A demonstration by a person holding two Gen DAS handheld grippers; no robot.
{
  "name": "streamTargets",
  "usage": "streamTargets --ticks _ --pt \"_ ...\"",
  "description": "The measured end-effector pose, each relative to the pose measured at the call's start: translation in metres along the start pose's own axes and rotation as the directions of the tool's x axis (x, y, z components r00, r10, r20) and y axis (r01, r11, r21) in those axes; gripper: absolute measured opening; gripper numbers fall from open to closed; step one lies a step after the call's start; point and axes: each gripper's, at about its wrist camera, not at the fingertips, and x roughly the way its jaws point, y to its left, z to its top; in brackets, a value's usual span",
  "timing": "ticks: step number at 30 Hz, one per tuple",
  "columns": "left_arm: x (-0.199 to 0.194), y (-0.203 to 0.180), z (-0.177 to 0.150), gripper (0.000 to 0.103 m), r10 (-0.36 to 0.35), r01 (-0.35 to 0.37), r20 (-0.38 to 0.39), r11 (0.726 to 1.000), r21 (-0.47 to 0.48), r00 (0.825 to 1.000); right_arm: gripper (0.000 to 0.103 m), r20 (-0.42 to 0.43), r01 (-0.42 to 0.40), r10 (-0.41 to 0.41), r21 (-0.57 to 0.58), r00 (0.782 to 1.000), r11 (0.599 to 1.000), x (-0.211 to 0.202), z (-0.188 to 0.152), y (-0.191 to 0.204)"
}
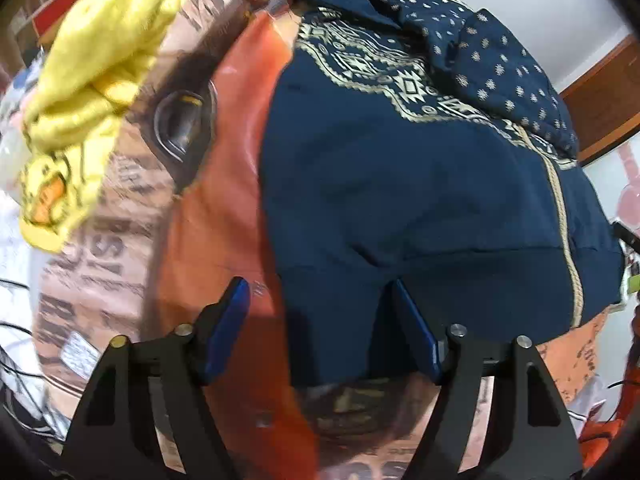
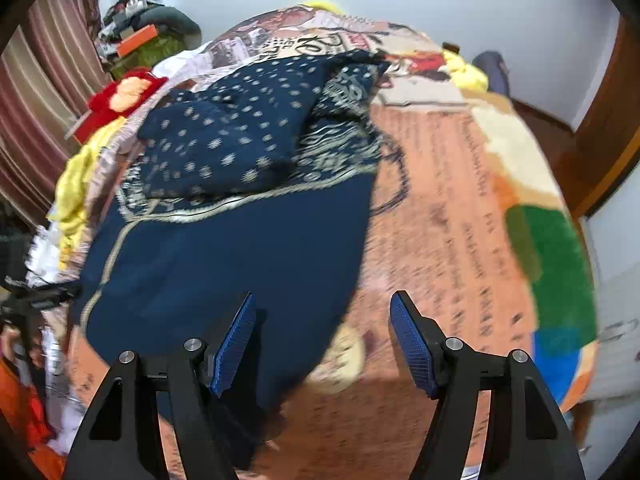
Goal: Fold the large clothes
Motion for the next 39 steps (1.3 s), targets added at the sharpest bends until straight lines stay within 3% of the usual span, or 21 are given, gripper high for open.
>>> streamTargets --ticks 4,6,8,12,17,23,32,39 --pt "0.0 0.001 -0.003 0.046 -0.087 0.086 -0.009 0.995 -0.047 0.996 0.062 -0.038 -0.073 0.075 0.047 0.996 0.996 0.013 -0.01 0.005" --pt "0.0 0.002 -0.003 0.038 -0.121 0.12 -0.011 0.991 -0.065 0.993 0.048 -0.023 -0.076 0.077 0.029 0.997 0.997 0.014 -0.012 0.008" --pt "-0.001 -0.001 -0.003 0.031 -0.118 0.118 -0.009 0.991 -0.056 0.993 0.038 -0.019 -0.094 0.094 0.024 0.995 0.995 0.013 -0.013 0.012" --pt "-0.007 -0.01 0.002 0.007 -0.049 0.049 0.004 0.999 -0.016 0.999 0.014 -0.002 -0.102 0.102 -0.016 0.995 0.995 0.014 -0.012 0.022" --pt "-0.02 -0.019 0.018 0.004 0.0 -0.002 0.062 0.999 0.038 0.998 0.008 0.016 -0.119 0.12 -0.023 0.993 0.993 0.012 -0.001 0.018" --pt "-0.058 -0.039 0.054 0.004 -0.019 0.003 0.173 0.996 0.095 0.985 0.008 0.098 -0.139 0.141 -0.035 0.985 0.99 -0.005 0.031 0.012" --pt "-0.106 -0.089 0.137 0.004 -0.09 0.016 0.345 0.977 0.213 0.934 0.007 0.198 -0.137 0.144 -0.047 0.97 0.989 -0.015 0.097 0.003" --pt "-0.106 -0.098 0.209 0.004 -0.059 -0.024 0.443 0.983 0.18 0.895 0.007 0.273 -0.076 0.094 -0.077 0.957 0.994 -0.006 0.17 -0.003"
